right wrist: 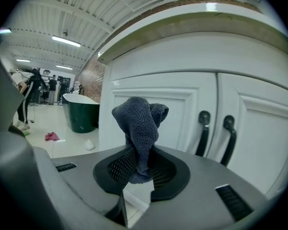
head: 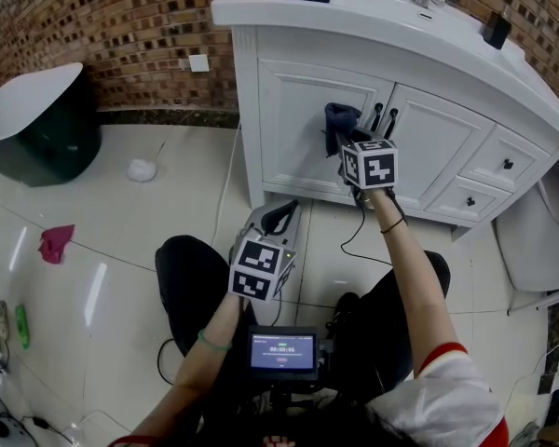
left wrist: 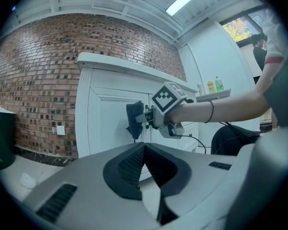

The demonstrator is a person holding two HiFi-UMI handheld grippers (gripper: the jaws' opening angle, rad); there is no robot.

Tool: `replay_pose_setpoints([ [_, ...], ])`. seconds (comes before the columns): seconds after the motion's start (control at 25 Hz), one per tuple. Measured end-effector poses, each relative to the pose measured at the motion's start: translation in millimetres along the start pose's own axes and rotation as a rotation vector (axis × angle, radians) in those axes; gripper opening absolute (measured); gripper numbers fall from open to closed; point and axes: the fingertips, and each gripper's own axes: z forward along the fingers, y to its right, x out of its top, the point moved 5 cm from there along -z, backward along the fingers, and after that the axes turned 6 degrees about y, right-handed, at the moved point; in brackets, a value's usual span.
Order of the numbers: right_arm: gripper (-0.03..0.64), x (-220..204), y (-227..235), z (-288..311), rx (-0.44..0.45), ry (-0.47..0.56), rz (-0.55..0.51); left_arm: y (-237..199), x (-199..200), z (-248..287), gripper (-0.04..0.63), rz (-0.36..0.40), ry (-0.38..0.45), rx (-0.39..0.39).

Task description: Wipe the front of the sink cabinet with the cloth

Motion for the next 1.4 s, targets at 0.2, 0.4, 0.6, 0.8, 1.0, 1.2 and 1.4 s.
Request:
replay_pose_setpoints([
  [0.2, 0.066, 0, -62, 35, 0.104, -0.017, -0.022, -9, 0, -11, 0.037, -0.023, 0.013, 0.004],
  [0.4, 0.066, 3, -123, 74, 0.193, -0.035, -0.042, -31, -7, -24, 0.037, -0.044, 0.017, 0.044],
  [0.6, 0.066, -2, -161, 105, 0.234, -0.065, -0.060, -48, -20, -34, 0.037, -0.076, 0.002, 0.078],
  [0.8, 0.066, -21, -157, 112, 0.219, -0.106, -0.048, -52, -20, -37, 0.037, -0.084, 0.010, 0.077],
  [1.0, 0.066, -37, -115, 98, 0.152, -0.137, -0.050, -52, -22, -35, 0.037, -0.084, 0.000, 0.078],
  [1.2, 0.066, -57, -60, 73, 0.072, -0.166, -0.021, -44, -21, -31, 0.037, -0.077, -0.007, 0.072],
  [1.4, 0.066, -74, -14, 46, 0.002, -0.177, 0.026, -28, -16, -22, 0.037, -0.057, -0.018, 0.044],
])
